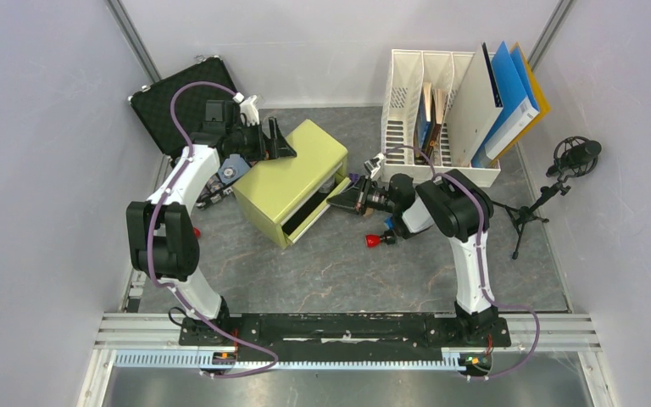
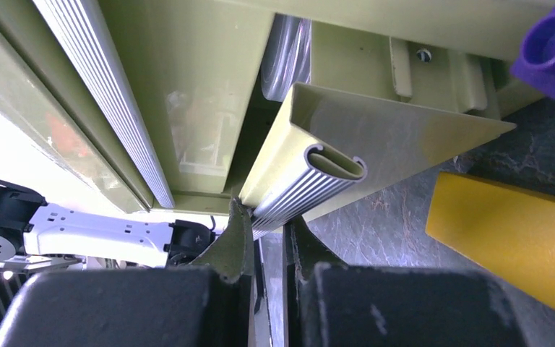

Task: Organize the desk
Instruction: Open the drawer in the storage box.

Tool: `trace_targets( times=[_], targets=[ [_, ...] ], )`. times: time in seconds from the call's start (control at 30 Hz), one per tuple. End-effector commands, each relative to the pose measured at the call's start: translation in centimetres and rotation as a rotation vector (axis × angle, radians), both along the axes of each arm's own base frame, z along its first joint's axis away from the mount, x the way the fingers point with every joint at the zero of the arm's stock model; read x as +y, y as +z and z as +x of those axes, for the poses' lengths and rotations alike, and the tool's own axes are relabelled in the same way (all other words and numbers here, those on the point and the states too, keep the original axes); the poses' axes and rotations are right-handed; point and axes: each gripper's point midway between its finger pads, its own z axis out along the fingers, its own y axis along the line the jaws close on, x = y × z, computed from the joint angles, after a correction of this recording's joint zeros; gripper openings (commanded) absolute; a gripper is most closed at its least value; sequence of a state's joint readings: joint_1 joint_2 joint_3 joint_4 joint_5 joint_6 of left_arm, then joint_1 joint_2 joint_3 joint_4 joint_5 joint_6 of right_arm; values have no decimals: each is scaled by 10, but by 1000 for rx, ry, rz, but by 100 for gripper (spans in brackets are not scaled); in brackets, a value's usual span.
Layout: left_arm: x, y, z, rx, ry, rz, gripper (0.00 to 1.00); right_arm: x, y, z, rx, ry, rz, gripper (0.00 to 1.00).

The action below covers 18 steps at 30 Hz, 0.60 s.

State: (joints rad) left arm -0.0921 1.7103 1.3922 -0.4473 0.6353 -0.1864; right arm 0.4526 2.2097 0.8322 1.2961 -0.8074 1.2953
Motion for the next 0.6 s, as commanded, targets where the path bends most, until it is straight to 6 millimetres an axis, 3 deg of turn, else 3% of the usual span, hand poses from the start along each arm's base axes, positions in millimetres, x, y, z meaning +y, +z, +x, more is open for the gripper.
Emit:
trace_targets(
  times=[0.0, 0.47, 0.57],
  targets=[
    [26, -54, -1, 132, 100, 143, 99, -1, 18, -9, -263, 52, -33, 0],
    [25, -55, -1, 134, 97, 143, 99, -2, 15, -9, -267, 55, -51, 0],
    [25, -55, -1, 134, 96, 142, 99, -1, 12, -8, -261, 59, -63, 4]
  ],
)
